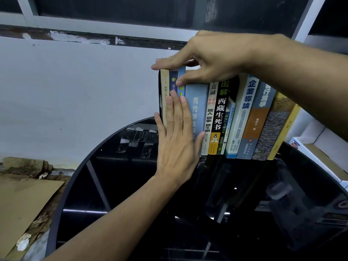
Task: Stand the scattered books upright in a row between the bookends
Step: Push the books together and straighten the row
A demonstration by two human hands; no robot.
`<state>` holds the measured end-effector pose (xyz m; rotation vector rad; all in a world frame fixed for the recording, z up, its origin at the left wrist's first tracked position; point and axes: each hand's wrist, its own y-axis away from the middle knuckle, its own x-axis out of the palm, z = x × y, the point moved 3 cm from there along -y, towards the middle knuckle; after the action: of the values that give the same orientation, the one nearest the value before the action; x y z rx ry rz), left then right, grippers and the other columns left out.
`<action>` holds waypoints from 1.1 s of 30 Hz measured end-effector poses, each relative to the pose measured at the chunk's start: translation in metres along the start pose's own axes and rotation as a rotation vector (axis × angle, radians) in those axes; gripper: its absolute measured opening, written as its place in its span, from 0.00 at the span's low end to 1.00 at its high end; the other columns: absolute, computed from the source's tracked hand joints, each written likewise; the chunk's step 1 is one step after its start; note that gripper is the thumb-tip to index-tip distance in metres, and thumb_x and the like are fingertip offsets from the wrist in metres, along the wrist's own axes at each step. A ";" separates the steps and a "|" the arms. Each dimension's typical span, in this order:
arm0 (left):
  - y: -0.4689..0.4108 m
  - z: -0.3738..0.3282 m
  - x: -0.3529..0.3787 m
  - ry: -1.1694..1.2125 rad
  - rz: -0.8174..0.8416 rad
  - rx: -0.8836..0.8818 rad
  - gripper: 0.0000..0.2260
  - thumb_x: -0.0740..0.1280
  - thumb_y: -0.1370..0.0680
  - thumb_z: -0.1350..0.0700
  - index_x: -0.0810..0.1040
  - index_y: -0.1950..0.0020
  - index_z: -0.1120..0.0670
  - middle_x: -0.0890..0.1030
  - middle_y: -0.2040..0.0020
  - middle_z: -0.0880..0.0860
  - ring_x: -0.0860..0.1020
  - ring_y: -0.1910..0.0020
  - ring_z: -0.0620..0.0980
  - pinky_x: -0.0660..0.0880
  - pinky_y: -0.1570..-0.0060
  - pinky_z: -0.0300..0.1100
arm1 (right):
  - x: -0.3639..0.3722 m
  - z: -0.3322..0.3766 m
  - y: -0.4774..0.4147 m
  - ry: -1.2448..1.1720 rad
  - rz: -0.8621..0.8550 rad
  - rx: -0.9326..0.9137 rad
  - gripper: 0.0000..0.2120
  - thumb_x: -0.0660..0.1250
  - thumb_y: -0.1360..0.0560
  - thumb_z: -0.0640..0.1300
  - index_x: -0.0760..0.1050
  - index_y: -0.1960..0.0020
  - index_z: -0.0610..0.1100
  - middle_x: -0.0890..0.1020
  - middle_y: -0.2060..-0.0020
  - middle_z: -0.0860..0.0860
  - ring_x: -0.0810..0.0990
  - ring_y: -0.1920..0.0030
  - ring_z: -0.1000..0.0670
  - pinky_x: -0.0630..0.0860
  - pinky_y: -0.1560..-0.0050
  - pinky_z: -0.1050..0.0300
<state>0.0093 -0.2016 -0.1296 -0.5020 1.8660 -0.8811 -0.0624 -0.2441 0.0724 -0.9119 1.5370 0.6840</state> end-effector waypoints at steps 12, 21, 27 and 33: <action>-0.002 -0.010 -0.001 0.106 -0.038 -0.093 0.38 0.59 0.15 0.46 0.38 0.19 0.61 0.32 0.20 0.58 0.32 0.20 0.54 0.38 0.23 0.63 | 0.001 -0.004 0.000 -0.058 0.043 0.003 0.27 0.66 0.18 0.49 0.63 0.22 0.63 0.65 0.26 0.67 0.64 0.25 0.63 0.61 0.23 0.59; -0.009 -0.031 -0.001 0.166 -0.088 -0.239 0.38 0.59 0.15 0.47 0.37 0.19 0.60 0.33 0.19 0.58 0.32 0.20 0.53 0.32 0.23 0.58 | -0.002 -0.003 0.002 -0.074 0.020 0.017 0.26 0.65 0.18 0.47 0.64 0.23 0.61 0.67 0.26 0.65 0.66 0.26 0.61 0.60 0.25 0.61; -0.006 -0.023 -0.001 0.086 -0.044 -0.178 0.38 0.57 0.15 0.44 0.35 0.19 0.59 0.29 0.21 0.55 0.31 0.21 0.52 0.33 0.23 0.56 | -0.001 -0.004 0.003 -0.064 0.011 0.026 0.26 0.66 0.18 0.47 0.65 0.22 0.59 0.70 0.26 0.62 0.67 0.26 0.59 0.63 0.24 0.54; -0.005 -0.018 -0.001 0.073 -0.017 -0.166 0.39 0.58 0.16 0.44 0.35 0.19 0.58 0.27 0.22 0.54 0.31 0.21 0.53 0.33 0.24 0.55 | -0.002 -0.003 0.004 -0.095 -0.007 0.047 0.25 0.67 0.19 0.47 0.68 0.24 0.59 0.72 0.28 0.62 0.69 0.27 0.60 0.65 0.24 0.54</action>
<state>-0.0070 -0.1978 -0.1205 -0.5948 2.0146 -0.7685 -0.0671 -0.2440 0.0744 -0.8379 1.4590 0.6745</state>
